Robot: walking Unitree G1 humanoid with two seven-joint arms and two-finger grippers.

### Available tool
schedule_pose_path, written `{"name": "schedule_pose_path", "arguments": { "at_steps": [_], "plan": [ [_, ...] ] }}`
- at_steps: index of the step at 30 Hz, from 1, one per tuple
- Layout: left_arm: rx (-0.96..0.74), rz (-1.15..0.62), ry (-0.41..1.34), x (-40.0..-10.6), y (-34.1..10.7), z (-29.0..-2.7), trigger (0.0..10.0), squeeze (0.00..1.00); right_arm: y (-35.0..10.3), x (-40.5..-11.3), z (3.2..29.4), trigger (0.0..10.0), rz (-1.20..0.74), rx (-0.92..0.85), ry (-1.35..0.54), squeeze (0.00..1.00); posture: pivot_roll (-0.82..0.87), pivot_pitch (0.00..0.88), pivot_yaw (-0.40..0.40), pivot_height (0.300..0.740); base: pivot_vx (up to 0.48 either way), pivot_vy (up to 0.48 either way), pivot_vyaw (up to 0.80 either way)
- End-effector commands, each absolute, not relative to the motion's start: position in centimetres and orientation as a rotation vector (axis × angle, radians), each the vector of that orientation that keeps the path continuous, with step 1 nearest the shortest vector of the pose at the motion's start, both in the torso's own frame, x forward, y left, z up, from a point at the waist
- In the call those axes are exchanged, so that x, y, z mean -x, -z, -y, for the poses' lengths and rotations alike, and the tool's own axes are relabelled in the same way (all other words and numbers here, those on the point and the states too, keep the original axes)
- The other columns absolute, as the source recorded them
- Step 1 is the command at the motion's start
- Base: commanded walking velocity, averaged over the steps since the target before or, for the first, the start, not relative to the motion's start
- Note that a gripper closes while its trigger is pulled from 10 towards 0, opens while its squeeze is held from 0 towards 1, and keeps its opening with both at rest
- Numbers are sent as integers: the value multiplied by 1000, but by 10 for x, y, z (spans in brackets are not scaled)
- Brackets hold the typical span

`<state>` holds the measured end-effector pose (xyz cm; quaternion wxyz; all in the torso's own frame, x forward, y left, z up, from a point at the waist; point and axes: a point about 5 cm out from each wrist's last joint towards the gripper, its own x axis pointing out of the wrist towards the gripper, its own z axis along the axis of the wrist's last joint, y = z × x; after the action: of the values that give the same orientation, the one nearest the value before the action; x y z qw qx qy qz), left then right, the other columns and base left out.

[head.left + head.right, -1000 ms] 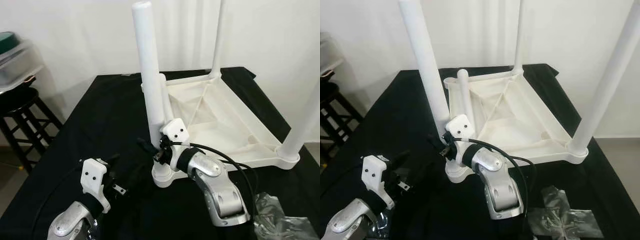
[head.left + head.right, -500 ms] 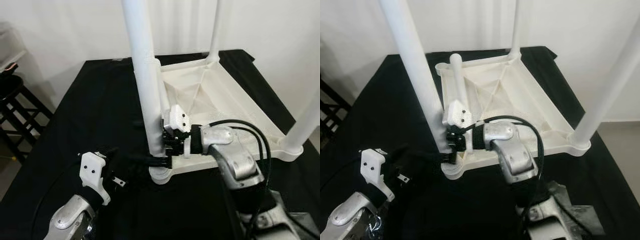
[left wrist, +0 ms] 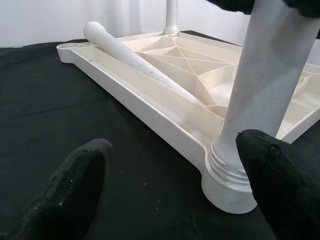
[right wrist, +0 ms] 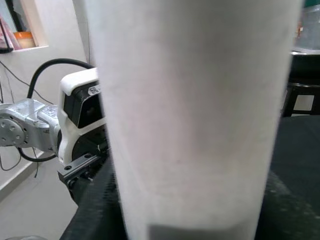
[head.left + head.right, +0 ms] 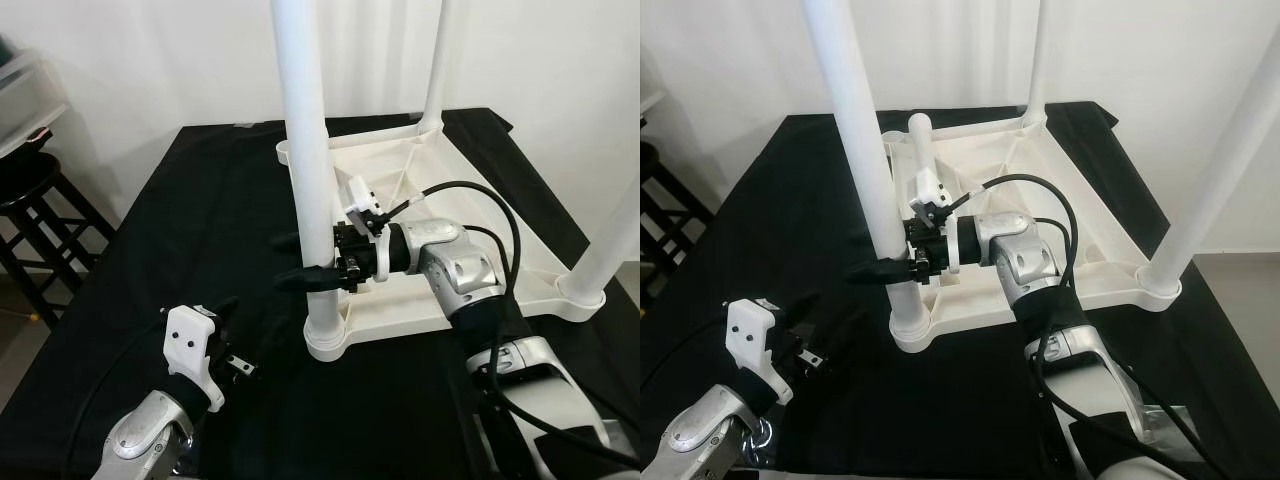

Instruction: Building children table

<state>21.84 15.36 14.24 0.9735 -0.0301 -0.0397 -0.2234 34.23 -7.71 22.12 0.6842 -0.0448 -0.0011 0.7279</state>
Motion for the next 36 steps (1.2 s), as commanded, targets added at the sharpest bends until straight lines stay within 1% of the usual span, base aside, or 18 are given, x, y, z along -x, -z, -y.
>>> {"name": "schedule_pose_path", "arguments": {
  "at_steps": [1,5,7,9,10,11,13,20,21,22,23,25,26,28,29,31,35,36],
  "plan": [
    [60,62,448,-218,-139,-153,10000,0,-213,-341,81,0,-11,79,-1621,0,-8,93,63,740,0,0,0],
    [61,63,447,-218,-139,-154,10000,0,-203,-338,86,0,-24,80,-1580,0,-12,101,62,740,0,0,0],
    [61,63,447,-217,-140,-154,10000,0,-185,-332,87,0,-86,104,-1451,0,-8,116,50,740,0,0,0],
    [58,63,446,-215,-141,-157,10000,0,-147,-328,79,0,-230,174,-838,0,-10,126,52,740,0,0,0],
    [58,63,446,-215,-141,-157,10000,0,-147,-328,79,0,-230,174,-838,0,-10,126,52,740,0,0,0],
    [54,61,442,-216,-142,-160,10000,0,-141,-286,55,0,-188,266,-771,0,-33,140,79,740,0,0,0],
    [53,59,442,-217,-141,-160,10000,0,-147,-275,47,0,-132,304,-825,0,-40,134,83,740,0,0,0],
    [64,54,463,-219,-140,-158,10000,0,-138,-287,54,0,-236,195,-797,0,-23,117,61,740,0,0,0],
    [65,57,455,-219,-140,-158,10000,0,-139,-288,52,5059,-227,221,-802,0,-29,117,67,740,0,0,0],
    [65,57,455,-219,-140,-158,10000,0,-139,-288,52,5059,-227,221,-802,0,-29,117,67,740,0,0,0],
    [66,60,443,-218,-140,-158,10000,0,-142,-288,50,10000,-213,206,-812,0,-23,114,64,740,0,0,0],
    [66,60,443,-218,-140,-158,10000,0,-142,-288,50,10000,-213,206,-812,0,-23,114,64,740,0,0,0],
    [67,62,435,-218,-140,-158,10000,0,-147,-290,49,10000,-208,155,-837,1000,-22,109,63,740,0,0,0],
    [70,62,436,-219,-139,-157,10000,0,-175,-287,42,10000,-82,66,-1005,1000,-25,101,65,740,0,0,0],
    [70,62,436,-219,-139,-157,10000,0,-175,-287,42,10000,-82,66,-1005,1000,-25,101,65,740,0,0,0],
    [74,60,444,-219,-139,-155,10000,0,-198,-278,41,10000,53,102,-1234,1000,-27,98,63,740,0,0,0],
    [77,60,447,-220,-138,-154,10000,0,-204,-272,48,10000,70,131,-1397,1000,-27,92,61,740,0,0,0],
    [79,61,448,-220,-138,-153,10000,0,-199,-275,54,10000,32,171,-1458,16,-27,88,59,740,0,0,0]
  ]
}}
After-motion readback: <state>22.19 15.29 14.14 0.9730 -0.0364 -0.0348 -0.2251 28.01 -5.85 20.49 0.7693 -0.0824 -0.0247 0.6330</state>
